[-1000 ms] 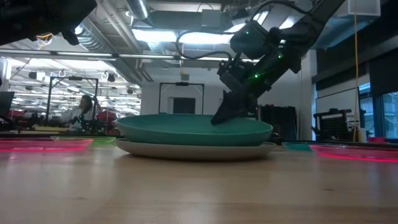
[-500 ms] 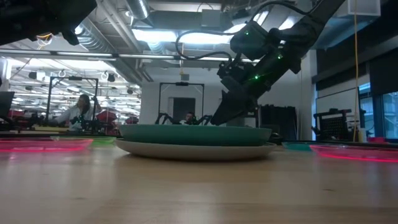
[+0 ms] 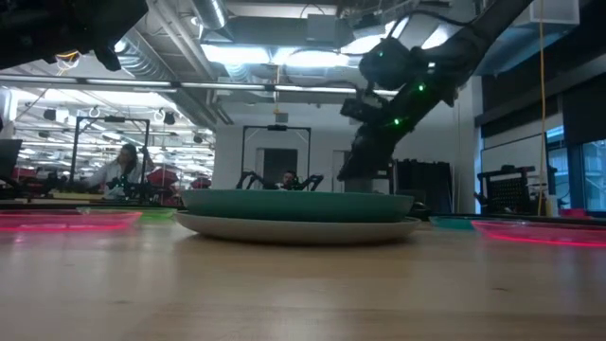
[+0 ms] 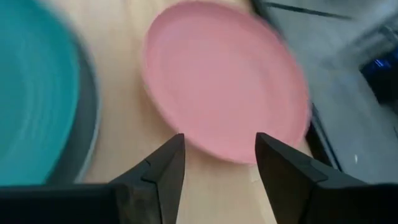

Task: Stack plastic plates
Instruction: Stack the pink plate on top of the green plate

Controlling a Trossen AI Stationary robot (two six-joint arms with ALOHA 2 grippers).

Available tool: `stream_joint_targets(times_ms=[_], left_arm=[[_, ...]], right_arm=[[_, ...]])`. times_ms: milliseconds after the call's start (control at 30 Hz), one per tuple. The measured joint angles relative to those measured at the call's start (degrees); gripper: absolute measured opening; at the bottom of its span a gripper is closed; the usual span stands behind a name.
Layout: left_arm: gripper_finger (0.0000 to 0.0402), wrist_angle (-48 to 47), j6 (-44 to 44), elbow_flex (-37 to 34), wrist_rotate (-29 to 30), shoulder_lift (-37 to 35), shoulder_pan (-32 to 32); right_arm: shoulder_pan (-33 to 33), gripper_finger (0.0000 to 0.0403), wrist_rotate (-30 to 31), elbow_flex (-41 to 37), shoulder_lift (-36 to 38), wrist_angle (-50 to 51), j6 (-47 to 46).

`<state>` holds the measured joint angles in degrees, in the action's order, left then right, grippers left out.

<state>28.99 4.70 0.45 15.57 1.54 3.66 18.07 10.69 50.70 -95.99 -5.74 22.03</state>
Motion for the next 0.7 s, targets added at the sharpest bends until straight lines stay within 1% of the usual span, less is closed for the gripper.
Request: stream_joint_targets(times_ms=[100,267,367,467,567,700], left_arm=[[0.0002,-0.02,-0.04,0.0,0.01,0.0,-0.02],[0.0002,-0.27,-0.04,0.0,0.0,0.0,-0.02],[0.0002,-0.48,-0.1,0.0,0.0,0.0,-0.02],[0.0002,-0.56,-0.37,0.0,0.0,0.0,-0.02],[0.0002,-0.68,-1.52,0.0,0.0,0.0,-0.02],[0.0002,-1.27,-1.57,0.0,0.0,0.0,-0.02]], right_arm=[[0.77,0.0186,-0.86,0.0,-1.31,-0.16,6.43],[0.74,0.0186,-1.28,0.0,-4.63,-0.54,13.69],[0.72,0.0186,-0.68,0.0,-6.84,-2.92,14.79],[0.82,0.0186,1.76,0.0,-8.79,-5.59,17.04],[0.83,0.0186,1.99,0.02,-10.48,-8.09,18.81],[1.22,0.0186,2.25,2.26,-12.5,-7.19,19.21]])
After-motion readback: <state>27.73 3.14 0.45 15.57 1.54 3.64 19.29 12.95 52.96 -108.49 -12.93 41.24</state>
